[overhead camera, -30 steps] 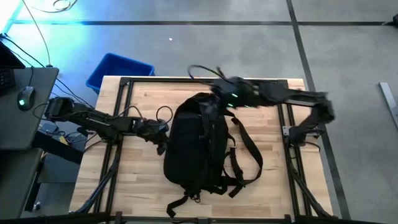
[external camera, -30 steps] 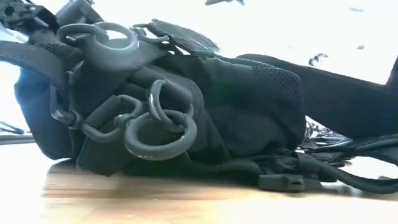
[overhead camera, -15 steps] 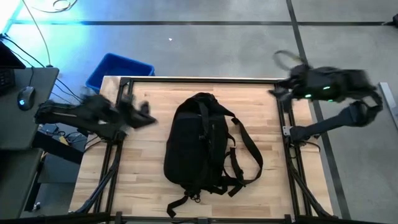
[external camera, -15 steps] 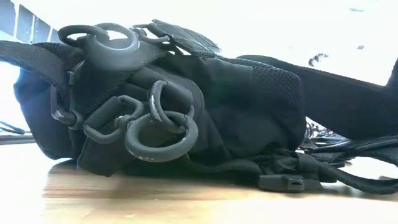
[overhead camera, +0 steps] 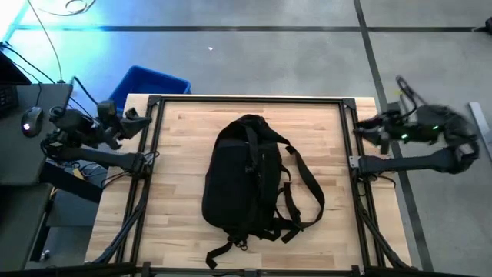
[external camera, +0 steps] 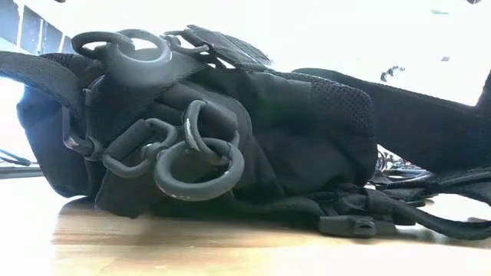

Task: Unpack backpack
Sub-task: Return to Home Position

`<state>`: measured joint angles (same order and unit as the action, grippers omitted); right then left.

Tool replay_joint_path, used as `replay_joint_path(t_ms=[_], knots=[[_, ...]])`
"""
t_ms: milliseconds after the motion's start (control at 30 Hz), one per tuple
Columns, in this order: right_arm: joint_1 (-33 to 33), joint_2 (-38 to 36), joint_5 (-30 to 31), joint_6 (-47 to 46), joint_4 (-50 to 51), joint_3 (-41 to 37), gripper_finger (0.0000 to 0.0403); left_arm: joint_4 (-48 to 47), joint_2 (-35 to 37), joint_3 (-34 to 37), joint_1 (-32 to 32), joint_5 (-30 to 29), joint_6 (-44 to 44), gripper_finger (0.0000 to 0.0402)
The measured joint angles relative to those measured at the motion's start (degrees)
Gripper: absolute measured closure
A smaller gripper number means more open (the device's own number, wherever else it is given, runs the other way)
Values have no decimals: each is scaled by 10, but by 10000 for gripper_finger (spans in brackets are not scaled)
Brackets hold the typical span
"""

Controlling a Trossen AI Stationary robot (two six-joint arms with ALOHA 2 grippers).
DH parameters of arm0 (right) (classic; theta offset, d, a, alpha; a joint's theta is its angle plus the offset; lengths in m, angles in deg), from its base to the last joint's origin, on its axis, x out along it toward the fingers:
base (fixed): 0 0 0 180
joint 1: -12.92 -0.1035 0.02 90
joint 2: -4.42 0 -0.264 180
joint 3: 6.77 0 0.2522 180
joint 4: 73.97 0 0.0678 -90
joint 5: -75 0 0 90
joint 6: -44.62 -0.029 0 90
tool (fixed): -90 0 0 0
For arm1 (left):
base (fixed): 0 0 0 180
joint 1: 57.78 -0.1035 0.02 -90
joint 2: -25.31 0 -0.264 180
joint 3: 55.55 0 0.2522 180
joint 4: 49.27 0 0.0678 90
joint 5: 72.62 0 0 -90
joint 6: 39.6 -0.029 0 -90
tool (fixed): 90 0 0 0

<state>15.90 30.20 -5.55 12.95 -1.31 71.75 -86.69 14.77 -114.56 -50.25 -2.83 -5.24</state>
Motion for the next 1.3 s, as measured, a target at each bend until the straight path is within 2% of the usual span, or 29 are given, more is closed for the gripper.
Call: replay_joint_path(t_ms=[200, 367, 467, 600, 700, 833, 967, 1067, 1167, 1300], knots=[[0, -100, -30, 0, -217, -235, 206, -15, 46, 62, 0, -5, 41, 402], [0, -130, -50, 1, -401, -383, 206, 2, 104, 161, 0, -24, 65, 402], [5, -130, -64, 2, -484, -450, 206, 47, 99, 212, 0, -17, 42, 402], [30, -131, -87, 7, -576, -518, 206, 161, 93, 294, -1, -11, 15, 402], [62, -131, -115, 20, -644, -554, 206, 286, 94, 361, -1, -15, -17, 402], [109, -131, -170, 19, -675, -584, 206, 385, 93, 445, -10, -16, -46, 402], [146, -131, -211, 21, -678, -601, 206, 340, 90, 446, -20, -6, -84, 402], [164, -130, -226, 45, -675, -608, 206, 350, 90, 446, -26, 9, -134, 402], [173, -131, -211, 68, -648, -609, 206, 336, 90, 446, -30, 9, -177, 402], [173, -130, -152, 1, -587, -610, 206, 269, 89, 446, -31, -22, -176, 402]])
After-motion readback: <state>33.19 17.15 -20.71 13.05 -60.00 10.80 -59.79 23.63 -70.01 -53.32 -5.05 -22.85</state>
